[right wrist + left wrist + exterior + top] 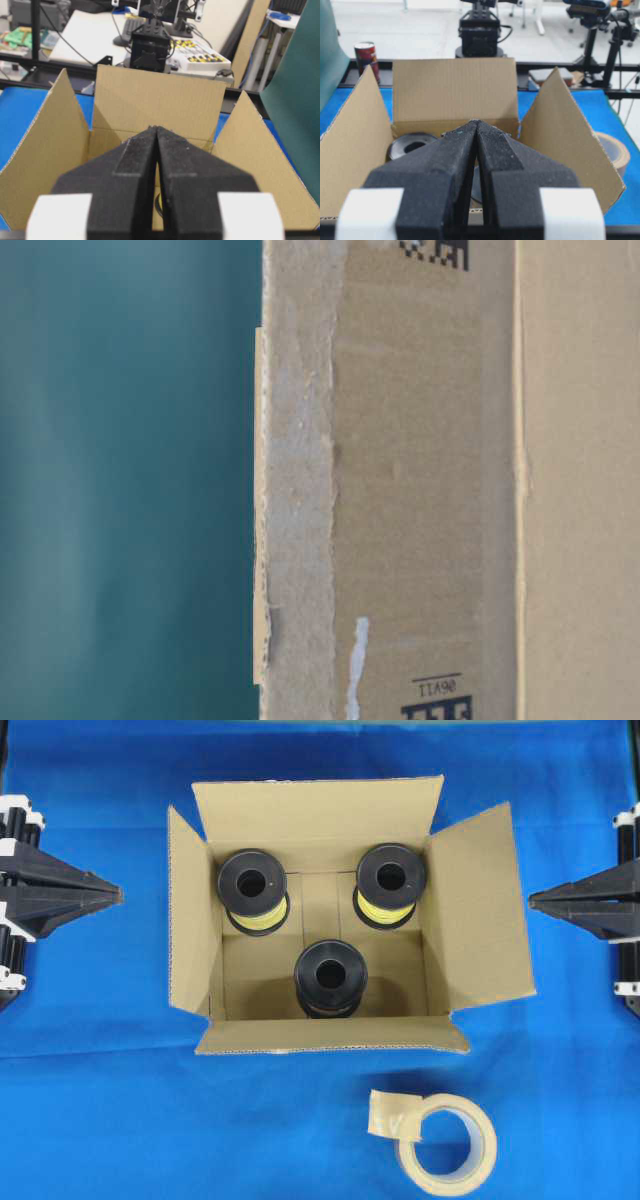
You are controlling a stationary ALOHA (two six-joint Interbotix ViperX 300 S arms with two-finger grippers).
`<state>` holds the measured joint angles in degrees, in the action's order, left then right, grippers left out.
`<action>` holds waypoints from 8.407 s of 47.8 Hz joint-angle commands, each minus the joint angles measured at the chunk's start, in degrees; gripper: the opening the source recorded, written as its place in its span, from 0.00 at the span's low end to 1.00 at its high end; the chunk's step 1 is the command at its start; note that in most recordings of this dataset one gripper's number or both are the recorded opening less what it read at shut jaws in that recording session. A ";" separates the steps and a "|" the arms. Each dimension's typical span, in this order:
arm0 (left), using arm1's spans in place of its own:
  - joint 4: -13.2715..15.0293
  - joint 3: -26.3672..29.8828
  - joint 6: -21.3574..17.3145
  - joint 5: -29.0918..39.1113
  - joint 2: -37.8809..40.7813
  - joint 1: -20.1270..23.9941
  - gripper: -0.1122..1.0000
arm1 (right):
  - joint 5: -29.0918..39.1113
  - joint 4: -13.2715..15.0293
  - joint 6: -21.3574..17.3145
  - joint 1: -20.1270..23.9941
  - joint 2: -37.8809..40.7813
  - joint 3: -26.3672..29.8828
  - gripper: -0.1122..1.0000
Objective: Close the cardboard box.
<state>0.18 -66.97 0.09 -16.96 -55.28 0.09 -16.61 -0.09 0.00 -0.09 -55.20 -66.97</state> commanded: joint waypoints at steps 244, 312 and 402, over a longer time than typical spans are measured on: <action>2.11 32.61 -7.82 -15.47 66.36 13.80 0.10 | -1.05 -5.36 -5.89 4.66 31.03 14.41 0.10; 2.11 32.26 -7.47 -15.82 66.18 13.18 0.10 | -5.01 -4.66 -5.27 15.82 29.79 8.53 0.10; 1.93 45.26 -8.00 15.38 50.36 26.63 0.10 | -5.10 -11.25 -5.45 3.96 39.73 6.24 0.10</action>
<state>2.20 -25.40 -7.82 -6.42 -5.36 25.49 -21.36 -11.16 -5.45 3.87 -15.29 -61.52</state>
